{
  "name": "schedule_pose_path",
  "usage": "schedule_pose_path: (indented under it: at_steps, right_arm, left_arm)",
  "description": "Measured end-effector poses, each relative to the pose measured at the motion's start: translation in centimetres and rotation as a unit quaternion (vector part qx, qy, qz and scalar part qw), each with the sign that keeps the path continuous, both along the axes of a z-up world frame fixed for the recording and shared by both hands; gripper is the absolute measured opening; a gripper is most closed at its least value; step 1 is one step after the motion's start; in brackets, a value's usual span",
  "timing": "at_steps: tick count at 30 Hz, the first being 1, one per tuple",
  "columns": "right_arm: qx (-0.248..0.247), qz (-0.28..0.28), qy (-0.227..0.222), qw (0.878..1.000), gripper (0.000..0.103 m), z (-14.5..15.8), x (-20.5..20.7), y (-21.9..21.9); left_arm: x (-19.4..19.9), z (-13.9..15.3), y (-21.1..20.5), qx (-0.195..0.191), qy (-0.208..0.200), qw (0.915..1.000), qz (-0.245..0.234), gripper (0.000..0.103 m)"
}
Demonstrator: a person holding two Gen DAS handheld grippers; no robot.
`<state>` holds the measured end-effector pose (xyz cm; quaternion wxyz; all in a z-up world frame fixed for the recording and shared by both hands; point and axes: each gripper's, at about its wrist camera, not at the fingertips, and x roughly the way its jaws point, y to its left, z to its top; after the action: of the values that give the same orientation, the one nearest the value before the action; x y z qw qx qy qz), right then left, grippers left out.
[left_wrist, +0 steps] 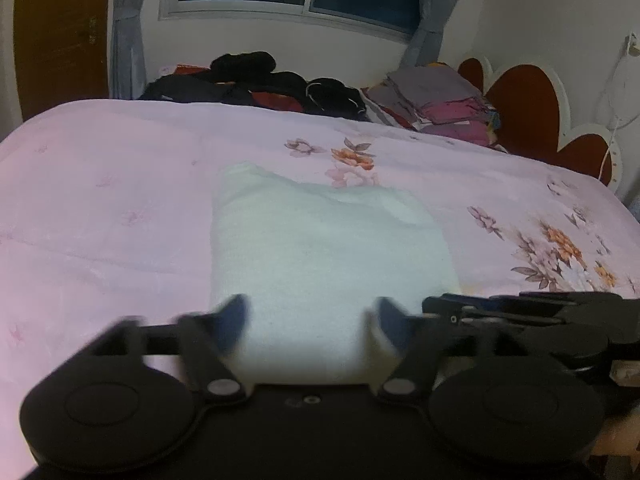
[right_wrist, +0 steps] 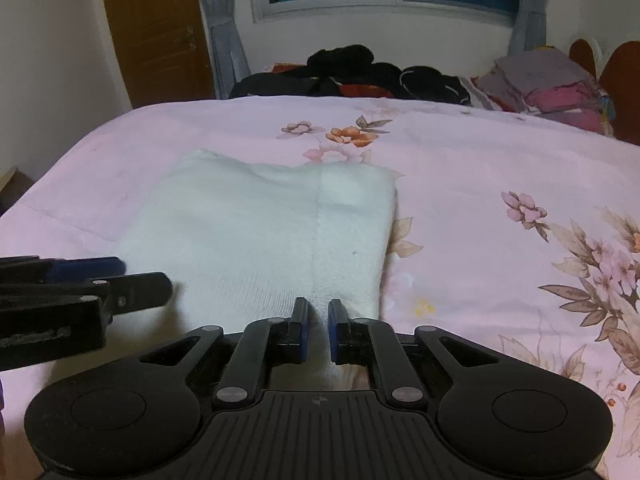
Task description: Fold small clothes
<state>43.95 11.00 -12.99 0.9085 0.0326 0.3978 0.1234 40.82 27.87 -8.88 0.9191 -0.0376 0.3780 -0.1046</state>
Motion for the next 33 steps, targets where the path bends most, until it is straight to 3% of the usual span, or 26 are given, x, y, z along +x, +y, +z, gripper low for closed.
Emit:
schedule_pose_path:
  at_steps: [4, 7, 10, 15, 21, 24, 26, 28, 29, 33]
  right_arm:
    - [0.021, -0.008, -0.016, 1.000, 0.009, 2.2, -2.6, 0.0]
    - [0.017, -0.007, -0.026, 0.999, 0.009, 3.2, -6.9, 0.1]
    - [-0.006, -0.005, -0.015, 1.000, 0.009, 2.6, -10.0, 0.4]
    - [-0.036, -0.017, 0.019, 0.999, 0.009, 0.5, -10.8, 0.8]
    - [0.013, -0.022, 0.009, 1.000, 0.009, 3.1, -13.5, -0.4]
    - [0.029, -0.010, -0.011, 0.999, 0.009, 5.6, -16.4, -0.8]
    - [0.038, -0.003, -0.027, 0.999, 0.018, 7.3, -18.5, -1.1]
    - [0.047, 0.000, -0.049, 0.998, 0.081, 9.1, -20.6, -1.8]
    - [0.050, 0.004, -0.063, 0.997, 0.086, 10.0, -21.8, -2.0]
    - [0.045, 0.021, -0.105, 0.993, 0.086, 13.5, -26.8, -3.1]
  left_arm:
    - [-1.4, 1.2, -0.1, 0.017, -0.007, 0.9998, 0.004, 0.103]
    - [-3.0, 2.3, 0.5, 0.008, -0.007, 0.9999, 0.013, 0.103]
    - [-4.4, 3.2, 1.1, -0.004, 0.012, 0.9995, 0.030, 0.103]
    - [-7.2, 5.0, 1.7, 0.005, 0.032, 0.9965, 0.077, 0.103]
    - [-11.7, 8.3, 1.2, 0.052, -0.026, 0.9948, 0.083, 0.103]
    - [-14.5, 10.2, 0.8, 0.053, -0.053, 0.9942, 0.078, 0.103]
    - [-16.3, 11.5, 0.6, 0.039, -0.062, 0.9937, 0.085, 0.103]
    - [-18.0, 12.6, 0.2, 0.039, -0.060, 0.9920, 0.104, 0.103]
    - [-19.1, 13.1, 0.0, 0.042, -0.065, 0.9906, 0.113, 0.103]
    - [-23.7, 14.9, -1.3, 0.069, -0.083, 0.9854, 0.131, 0.103]
